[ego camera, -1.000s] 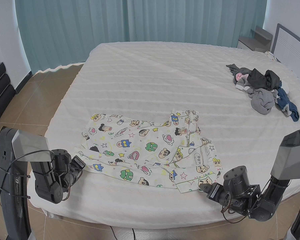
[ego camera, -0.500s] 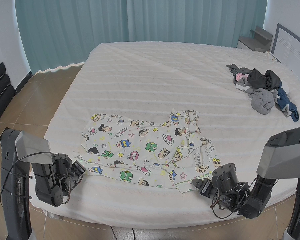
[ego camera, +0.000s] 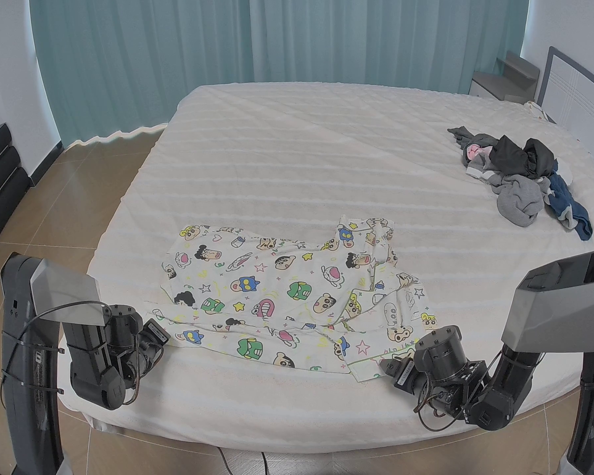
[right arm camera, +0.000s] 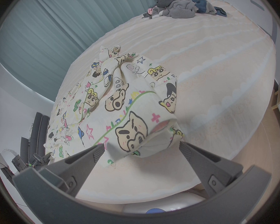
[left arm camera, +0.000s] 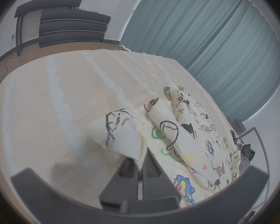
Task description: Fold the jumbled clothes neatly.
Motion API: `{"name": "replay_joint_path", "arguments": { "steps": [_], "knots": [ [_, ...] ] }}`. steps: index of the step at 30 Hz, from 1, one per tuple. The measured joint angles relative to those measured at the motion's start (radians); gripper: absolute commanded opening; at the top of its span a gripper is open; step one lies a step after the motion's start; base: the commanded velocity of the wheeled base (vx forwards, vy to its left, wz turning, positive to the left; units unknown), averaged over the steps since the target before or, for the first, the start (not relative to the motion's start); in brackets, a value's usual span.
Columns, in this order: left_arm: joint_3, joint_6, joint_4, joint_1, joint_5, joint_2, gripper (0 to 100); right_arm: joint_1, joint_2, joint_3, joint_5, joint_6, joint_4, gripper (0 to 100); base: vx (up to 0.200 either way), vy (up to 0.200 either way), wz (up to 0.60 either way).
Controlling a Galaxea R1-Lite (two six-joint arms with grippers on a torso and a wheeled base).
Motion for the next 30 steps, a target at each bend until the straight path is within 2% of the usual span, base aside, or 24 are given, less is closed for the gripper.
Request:
{"name": "replay_joint_path", "arguments": {
  "steps": [16,17,23,30],
  "knots": [
    [0.03,0.002,-0.001,0.0,-0.001,0.004,0,-0.05,0.022,-0.064,-0.002,-0.001,0.028,100,0.0,0.0,0.0],
    [0.031,0.002,-0.004,0.0,-0.001,0.004,0,-0.05,0.023,-0.067,-0.001,-0.001,0.029,0,0.0,0.0,0.0],
    [0.052,0.007,-0.034,-0.001,-0.003,0.004,0,-0.051,0.026,-0.082,-0.008,0.001,0.026,0,0.0,0.0,0.0],
    [0.086,0.071,-0.062,-0.003,-0.005,0.01,0,-0.048,0.03,-0.086,-0.01,0.0,0.023,0,0.0,0.0,0.0]
  ]
}}
